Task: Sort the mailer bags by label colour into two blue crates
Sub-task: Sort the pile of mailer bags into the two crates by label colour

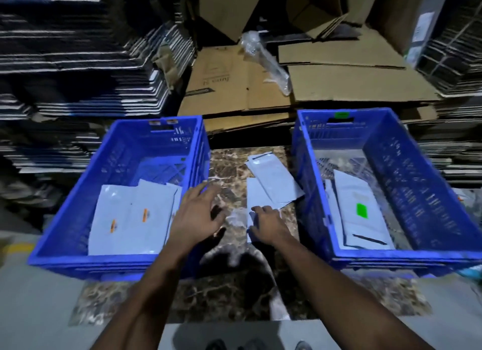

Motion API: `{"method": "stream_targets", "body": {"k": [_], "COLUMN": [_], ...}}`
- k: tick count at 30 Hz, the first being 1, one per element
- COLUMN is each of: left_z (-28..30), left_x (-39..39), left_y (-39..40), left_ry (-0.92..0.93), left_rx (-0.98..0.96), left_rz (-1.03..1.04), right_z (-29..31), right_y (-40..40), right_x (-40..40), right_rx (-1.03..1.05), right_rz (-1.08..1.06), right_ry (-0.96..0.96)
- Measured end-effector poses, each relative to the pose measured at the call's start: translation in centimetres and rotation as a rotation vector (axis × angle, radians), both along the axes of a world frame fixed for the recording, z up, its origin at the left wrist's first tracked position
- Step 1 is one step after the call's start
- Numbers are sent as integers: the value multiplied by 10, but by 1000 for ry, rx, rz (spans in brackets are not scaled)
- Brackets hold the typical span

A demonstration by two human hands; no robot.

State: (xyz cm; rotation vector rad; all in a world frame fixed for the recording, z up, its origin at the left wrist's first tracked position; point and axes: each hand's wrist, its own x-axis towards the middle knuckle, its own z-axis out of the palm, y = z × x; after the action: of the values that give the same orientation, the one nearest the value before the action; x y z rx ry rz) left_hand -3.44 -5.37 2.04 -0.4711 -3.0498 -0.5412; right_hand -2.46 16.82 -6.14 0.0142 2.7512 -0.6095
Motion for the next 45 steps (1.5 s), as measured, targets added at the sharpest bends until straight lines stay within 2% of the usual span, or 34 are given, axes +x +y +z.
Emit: {"method": "stream_targets", "body": {"k": [4,7,11,14,17,19,21,23,27,31,39,45], "left_z": [11,14,14,17,17,21,24,28,28,29,36,44], "left_x": [-5,0,2,5,7,9,13,19,40,58,64,63], "left_y": [-11,-13,-8,-9,-11,-10,-6,2,25,40,52,91], "left_ry": [-30,-32,-103,-108,-96,-126,-143,-161,-409,-377,-301,-272], "left_rx": [338,369,322,338,403,479,473,459,905,1108,1110,1140], "left_rz": [113,79,22,17,35,50,31,-13,29,51,68,72], "right_z": [-28,-31,-23,-11,4,13,23,32,56,80,102,119], "right_y": [-2,-5,-7,-6,2,9,12,13,7,10,20,51], "right_x": [9,7,8,14,25,38,56,74,106,121,125,128], "right_rx": [262,306,241,5,-363,-691,-1007,-1112,-1105,-989,-829,-741], "right_rz": [184,214,163,-34,-389,-557,-580,-510,-316,-207,-50,-156], "right_ry": [-7,35,130,315,463,453,374,318,298,337,400,487]}}
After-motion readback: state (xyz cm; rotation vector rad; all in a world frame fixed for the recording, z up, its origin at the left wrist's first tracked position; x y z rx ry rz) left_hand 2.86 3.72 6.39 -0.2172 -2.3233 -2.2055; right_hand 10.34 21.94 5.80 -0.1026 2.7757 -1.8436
